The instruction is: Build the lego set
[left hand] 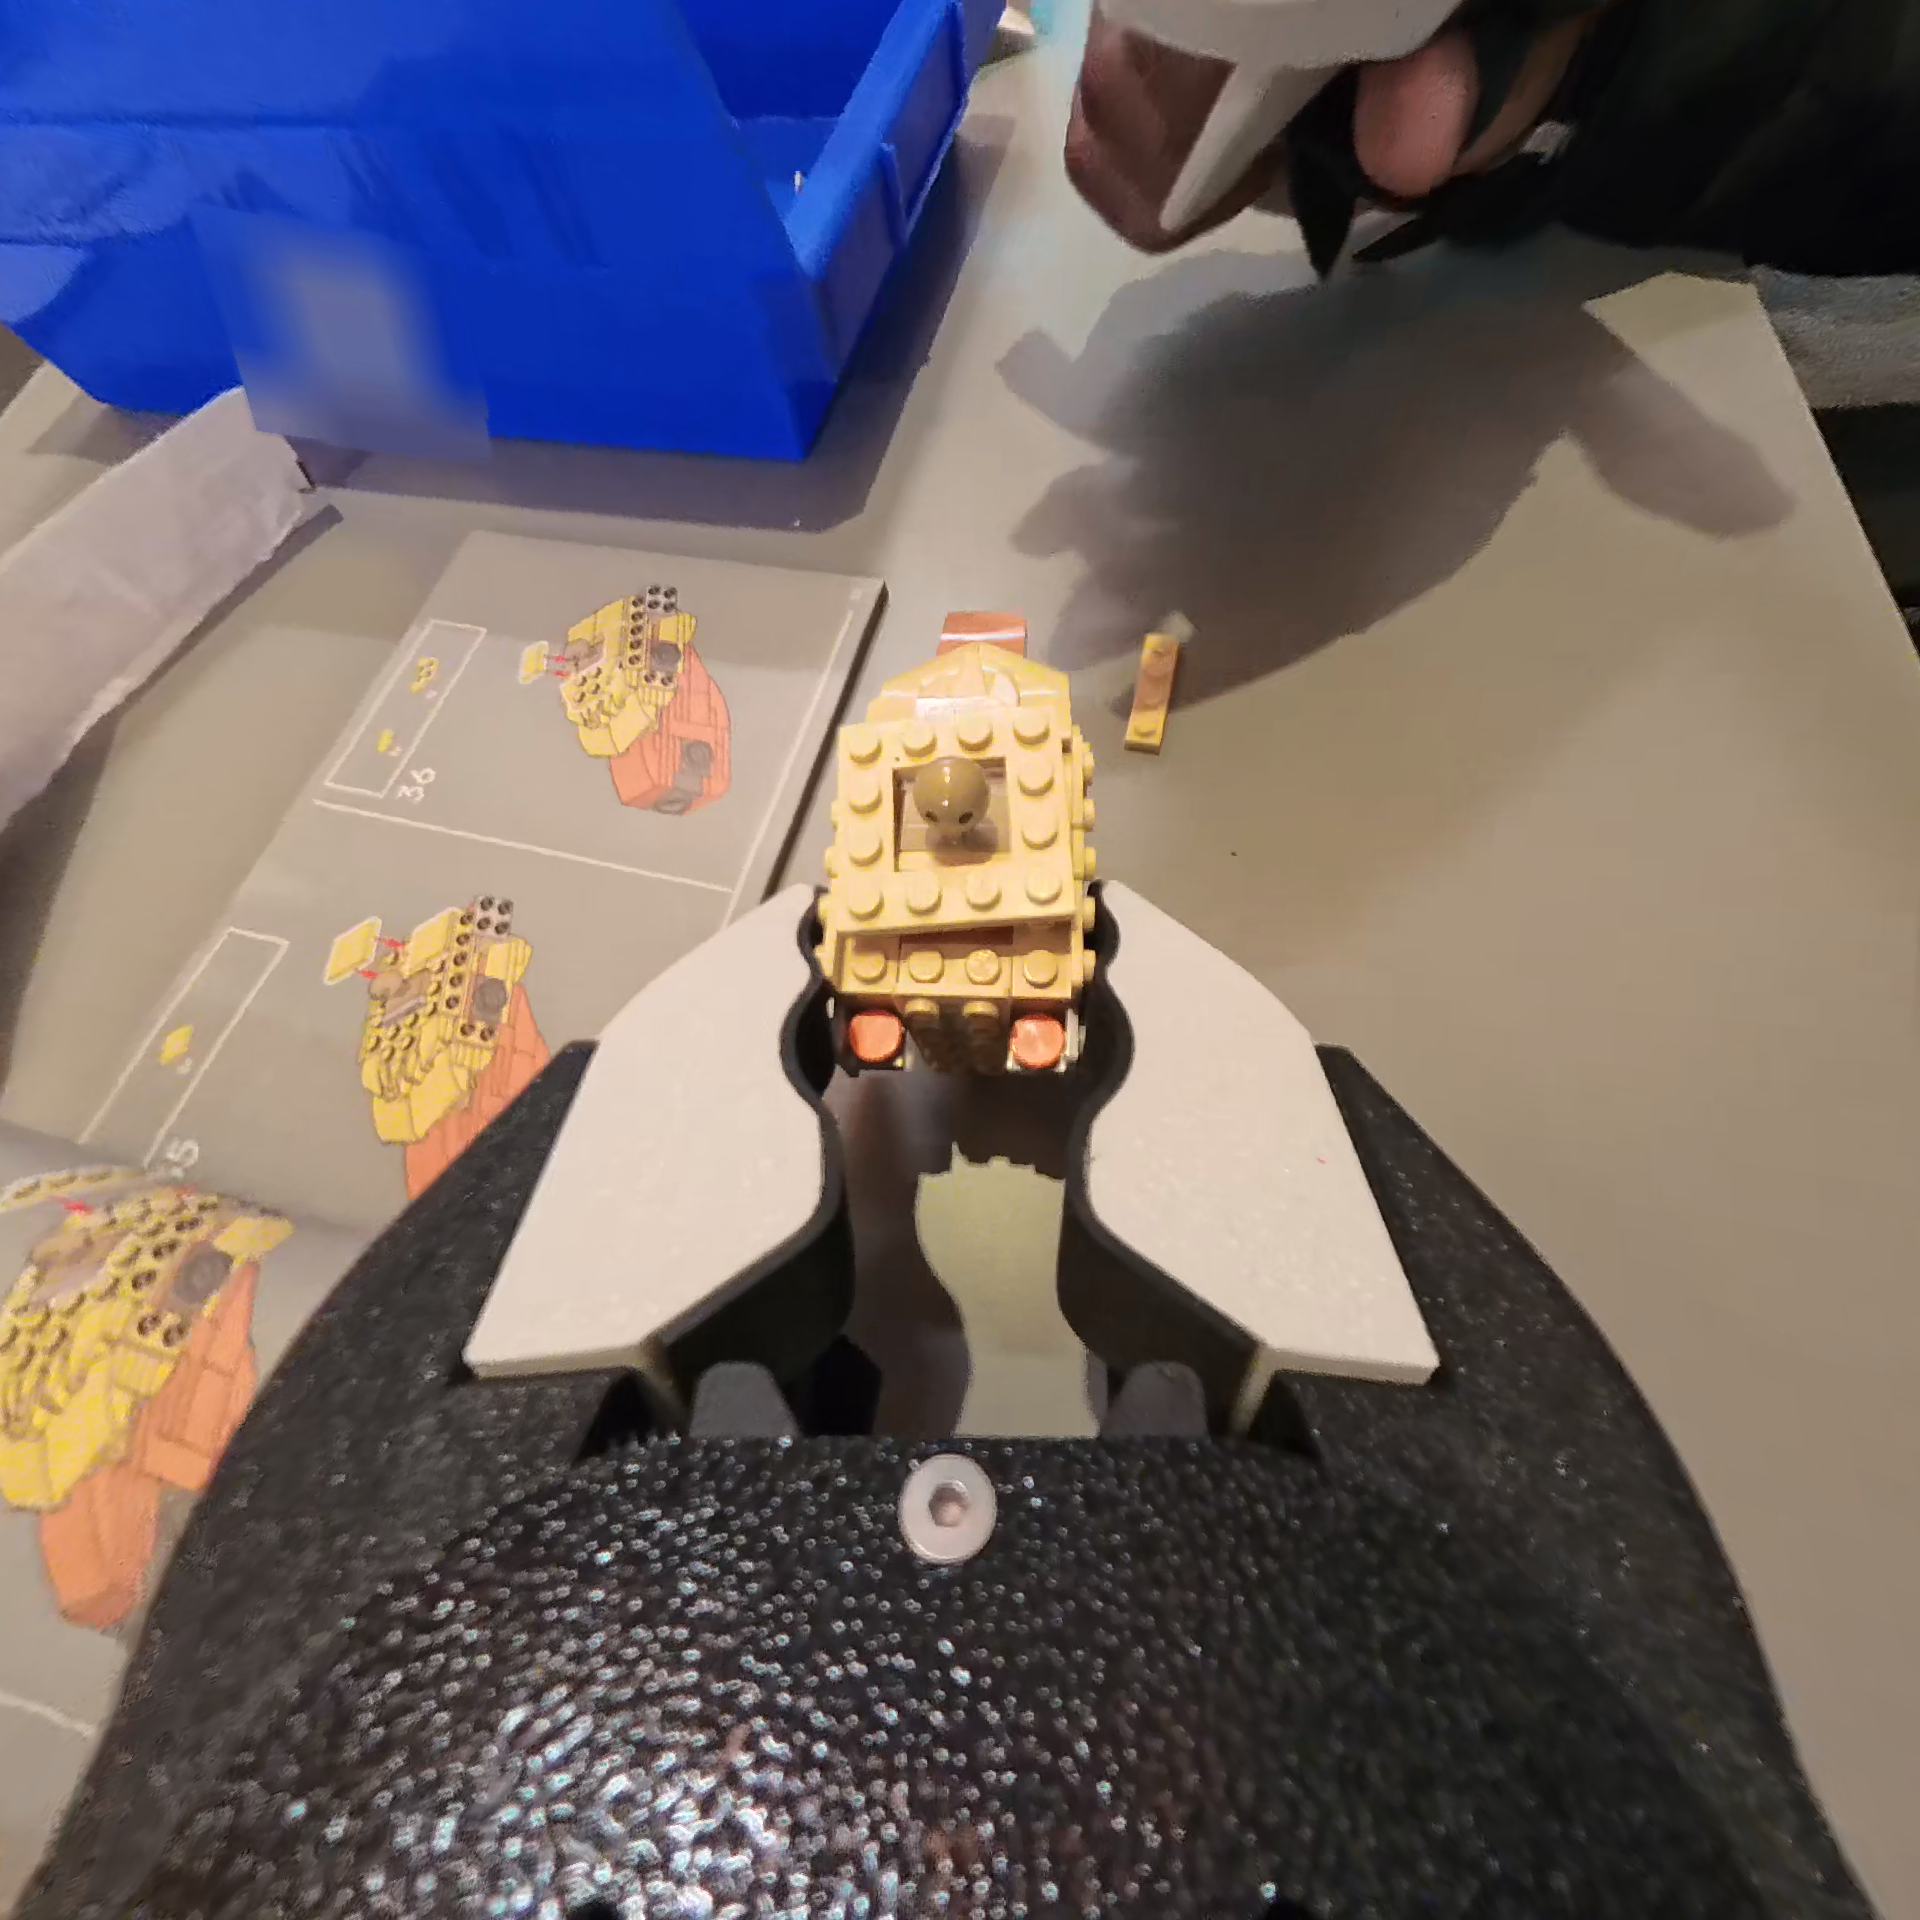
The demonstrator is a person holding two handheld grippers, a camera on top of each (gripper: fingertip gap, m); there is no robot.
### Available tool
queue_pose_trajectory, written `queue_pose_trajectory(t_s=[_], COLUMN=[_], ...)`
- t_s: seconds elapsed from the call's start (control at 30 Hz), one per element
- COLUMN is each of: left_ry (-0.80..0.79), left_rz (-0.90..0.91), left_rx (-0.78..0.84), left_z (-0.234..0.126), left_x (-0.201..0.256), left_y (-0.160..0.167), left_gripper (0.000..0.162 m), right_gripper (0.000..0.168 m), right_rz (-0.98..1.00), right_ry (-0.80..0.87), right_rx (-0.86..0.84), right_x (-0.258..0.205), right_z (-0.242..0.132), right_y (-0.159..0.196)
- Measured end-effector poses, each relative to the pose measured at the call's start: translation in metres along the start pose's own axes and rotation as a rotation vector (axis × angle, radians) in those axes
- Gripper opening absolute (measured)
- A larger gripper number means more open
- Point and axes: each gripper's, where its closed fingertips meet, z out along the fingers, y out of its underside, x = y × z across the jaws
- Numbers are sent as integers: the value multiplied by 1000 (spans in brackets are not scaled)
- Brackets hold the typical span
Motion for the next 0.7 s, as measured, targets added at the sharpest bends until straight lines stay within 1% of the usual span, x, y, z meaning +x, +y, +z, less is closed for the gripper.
queue_pose_trajectory(t_s=[0.07,0.17,0.27,0.43,0.57,0.7], left_ry=[18,41,57,28,-15,-35], left_rz=[26,70,76,96,75,35], left_rx=[3,16,21,25,30,49], left_z=[5,10,16,16,12,6], left_x=[0,1,-1,-6,-15,-24], left_y=[-3,-8,-12,-12,-10,-9], left_gripper=[45,45,45,45,45,45], right_gripper=[25,24,23,23,22,20], right_rz=[44,83,146,139,106,121], right_ry=[-47,-75,-98,-115,-52,92], right_rx=[20,23,51,52,-32,-112], right_x=[-8,-13,-14,-16,-11,7], right_z=[2,5,11,30,37,40], right_y=[-1,-1,-3,3,22,36])
